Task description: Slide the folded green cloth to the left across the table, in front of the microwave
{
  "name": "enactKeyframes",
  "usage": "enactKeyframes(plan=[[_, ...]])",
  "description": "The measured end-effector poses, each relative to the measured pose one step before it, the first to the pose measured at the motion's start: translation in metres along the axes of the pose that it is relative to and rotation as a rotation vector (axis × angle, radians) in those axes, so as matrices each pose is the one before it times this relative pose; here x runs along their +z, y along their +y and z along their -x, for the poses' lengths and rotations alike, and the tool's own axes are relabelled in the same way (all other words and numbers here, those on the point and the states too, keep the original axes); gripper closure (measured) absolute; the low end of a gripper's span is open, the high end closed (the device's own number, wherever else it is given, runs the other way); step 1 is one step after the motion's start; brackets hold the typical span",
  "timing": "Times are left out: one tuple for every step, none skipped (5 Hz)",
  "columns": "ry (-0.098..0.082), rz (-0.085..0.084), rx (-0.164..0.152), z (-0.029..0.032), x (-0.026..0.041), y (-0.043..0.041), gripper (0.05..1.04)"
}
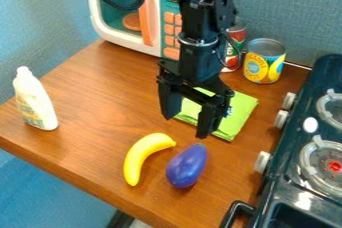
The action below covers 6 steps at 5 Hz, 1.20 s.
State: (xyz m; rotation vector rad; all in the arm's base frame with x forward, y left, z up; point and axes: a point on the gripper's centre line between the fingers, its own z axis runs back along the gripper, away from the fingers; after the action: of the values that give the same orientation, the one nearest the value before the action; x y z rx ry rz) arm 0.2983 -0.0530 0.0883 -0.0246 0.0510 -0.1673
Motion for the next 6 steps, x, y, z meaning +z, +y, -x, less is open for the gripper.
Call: enactKeyframes(plan=[[0.0245, 0.0002, 0.0038, 0.00176, -0.00696, 0.00065, 0.083], [-0.0383, 0.0222, 0.0418, -0.01844, 0.00961, -0.00359, 0.083], [-0.0414, 0.0355, 0.0566, -0.02552, 0.01546, -0.00639, 0.083], [-0.0025, -0.0124, 0.0418, -0.01664, -0.00338, 0.00014, 0.083], [0.0241, -0.0535, 0.0052, -0.01545, -0.01974, 0.00718, 0.083], [-0.0014, -0.0234, -0.0275, -0.00874, -0.01671, 0.00223, 0.083]])
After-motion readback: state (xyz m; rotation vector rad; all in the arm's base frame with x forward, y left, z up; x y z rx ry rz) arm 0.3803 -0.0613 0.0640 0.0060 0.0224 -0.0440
